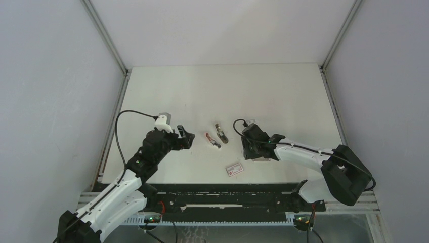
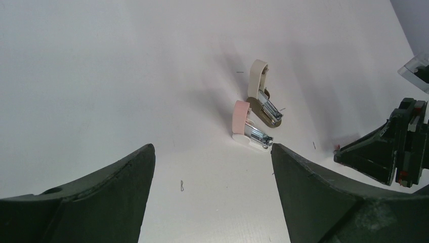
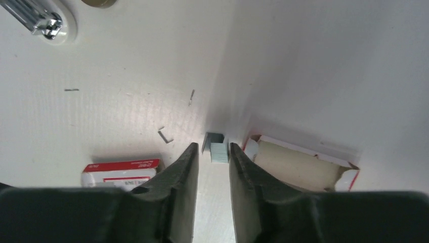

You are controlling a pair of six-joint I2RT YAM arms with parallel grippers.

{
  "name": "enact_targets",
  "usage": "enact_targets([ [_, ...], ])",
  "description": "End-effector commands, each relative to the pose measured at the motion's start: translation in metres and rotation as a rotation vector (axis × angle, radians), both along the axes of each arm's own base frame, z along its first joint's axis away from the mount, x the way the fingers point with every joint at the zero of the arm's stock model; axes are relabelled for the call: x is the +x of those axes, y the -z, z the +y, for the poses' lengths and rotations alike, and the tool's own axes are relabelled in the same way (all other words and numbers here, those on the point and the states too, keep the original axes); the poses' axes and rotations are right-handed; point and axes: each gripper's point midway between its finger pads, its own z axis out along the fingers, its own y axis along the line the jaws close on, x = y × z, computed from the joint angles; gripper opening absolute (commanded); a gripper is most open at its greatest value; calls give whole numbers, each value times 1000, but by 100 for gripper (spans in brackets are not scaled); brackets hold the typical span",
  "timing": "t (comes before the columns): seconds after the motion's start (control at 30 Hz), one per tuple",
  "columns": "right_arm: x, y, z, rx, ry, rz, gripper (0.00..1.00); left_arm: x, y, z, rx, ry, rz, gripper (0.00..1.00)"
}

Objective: Load the staples into the stapler

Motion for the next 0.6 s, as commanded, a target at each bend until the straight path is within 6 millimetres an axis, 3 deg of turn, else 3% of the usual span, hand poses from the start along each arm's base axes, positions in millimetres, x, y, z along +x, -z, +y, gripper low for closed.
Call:
enact_targets([
  [0.0,17,-22,20,65,-23,-80,43,2,2,4,7,-13,-14,89],
  [0.13,18,-28,17,60,-18,-98,48,2,2,3,4,-11,-14,89],
  [0.37,17,-22,13,32,-10,-87,35,3,2,1,-2,-6,-12,89],
  [0.57,17,-21,24,63,-36,-85,35,3,5,2,2,-6,-6,89],
])
